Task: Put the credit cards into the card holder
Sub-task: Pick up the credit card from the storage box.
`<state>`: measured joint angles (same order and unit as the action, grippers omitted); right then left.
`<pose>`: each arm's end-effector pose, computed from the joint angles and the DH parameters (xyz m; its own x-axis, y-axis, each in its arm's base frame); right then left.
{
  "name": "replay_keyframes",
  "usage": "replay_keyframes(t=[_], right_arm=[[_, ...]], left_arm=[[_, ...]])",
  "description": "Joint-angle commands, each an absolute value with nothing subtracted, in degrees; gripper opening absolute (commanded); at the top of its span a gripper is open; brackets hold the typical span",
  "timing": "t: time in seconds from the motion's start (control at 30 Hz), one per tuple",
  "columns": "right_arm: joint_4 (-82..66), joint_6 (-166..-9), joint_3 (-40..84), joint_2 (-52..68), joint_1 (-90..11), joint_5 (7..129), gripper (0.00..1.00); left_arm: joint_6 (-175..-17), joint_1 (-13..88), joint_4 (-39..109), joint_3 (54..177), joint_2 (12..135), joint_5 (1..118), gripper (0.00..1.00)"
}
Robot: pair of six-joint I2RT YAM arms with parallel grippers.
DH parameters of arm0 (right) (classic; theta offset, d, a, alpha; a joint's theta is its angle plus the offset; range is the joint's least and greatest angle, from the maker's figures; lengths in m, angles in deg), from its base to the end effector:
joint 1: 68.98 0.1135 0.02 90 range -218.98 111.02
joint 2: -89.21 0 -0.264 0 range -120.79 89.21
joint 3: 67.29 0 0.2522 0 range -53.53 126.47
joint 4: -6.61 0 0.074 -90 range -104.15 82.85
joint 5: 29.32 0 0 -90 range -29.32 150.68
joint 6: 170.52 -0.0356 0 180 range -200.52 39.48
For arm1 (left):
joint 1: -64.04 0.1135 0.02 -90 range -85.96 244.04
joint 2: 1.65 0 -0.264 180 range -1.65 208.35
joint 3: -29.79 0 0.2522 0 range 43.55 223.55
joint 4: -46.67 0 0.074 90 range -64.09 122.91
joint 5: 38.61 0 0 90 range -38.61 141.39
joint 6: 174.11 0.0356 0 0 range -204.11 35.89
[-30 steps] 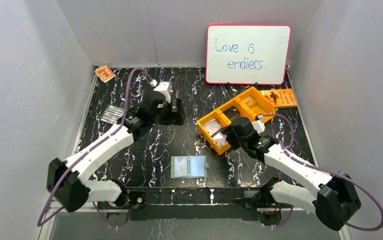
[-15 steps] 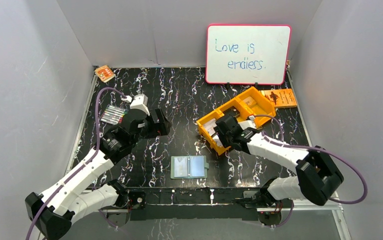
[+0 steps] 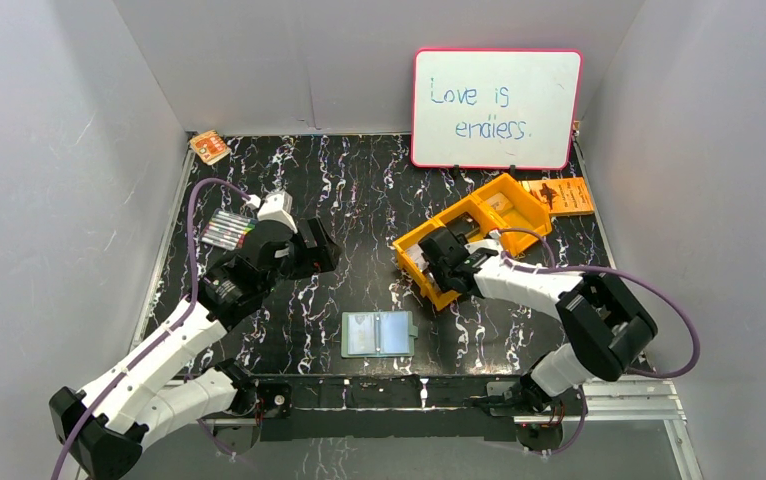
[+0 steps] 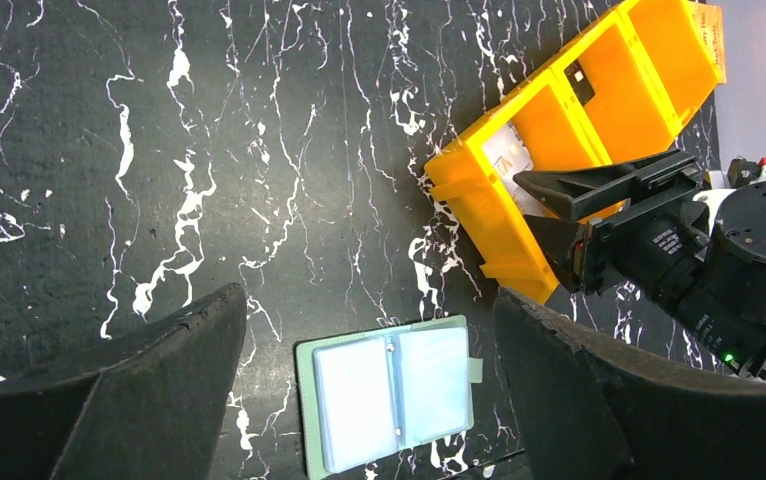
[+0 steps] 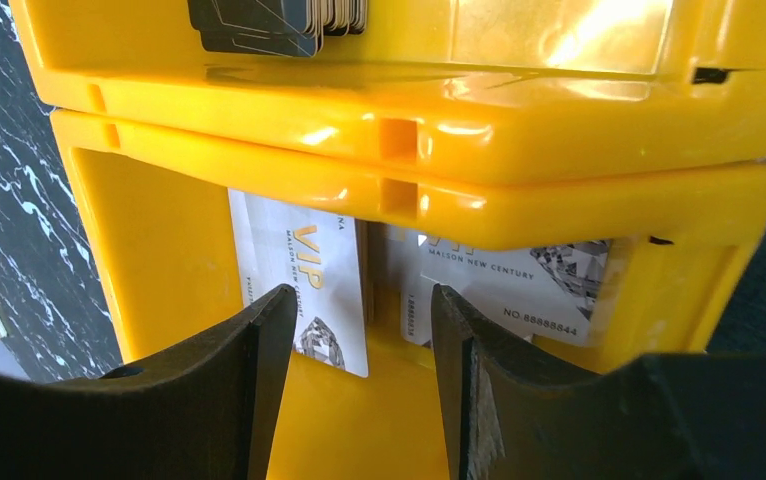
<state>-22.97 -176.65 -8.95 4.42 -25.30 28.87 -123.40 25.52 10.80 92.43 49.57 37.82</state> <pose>0.2155 0.1799 0.1776 -0.3077 0.8745 -0.3750 0.6363 0.4821 0.6022 0.1622 -0.1185 0.3243 -0.5282 -0.3663 -0.7660 0.1342 0.8548 -0.5013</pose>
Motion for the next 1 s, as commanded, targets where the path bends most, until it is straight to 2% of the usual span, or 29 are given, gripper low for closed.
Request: replay_keyframes(t=[0.0,0.43,0.97], right_arm=[[-18.84,-178.07,-7.02,2.35,-25.27,25.85,0.60],[-20.13,-178.16,-2.47,-3.80,-25.80,26.12,0.59],[-18.18,-177.18,-9.57,0.77,-26.19,26.15,0.26]], left_arm=[[-123.70,25.68,10.97,91.24,48.86,37.28,0.89],[-123.28,25.66,10.94,90.92,48.01,37.01,0.88],[-123.55,25.65,11.93,91.22,50.19,38.37,0.81]])
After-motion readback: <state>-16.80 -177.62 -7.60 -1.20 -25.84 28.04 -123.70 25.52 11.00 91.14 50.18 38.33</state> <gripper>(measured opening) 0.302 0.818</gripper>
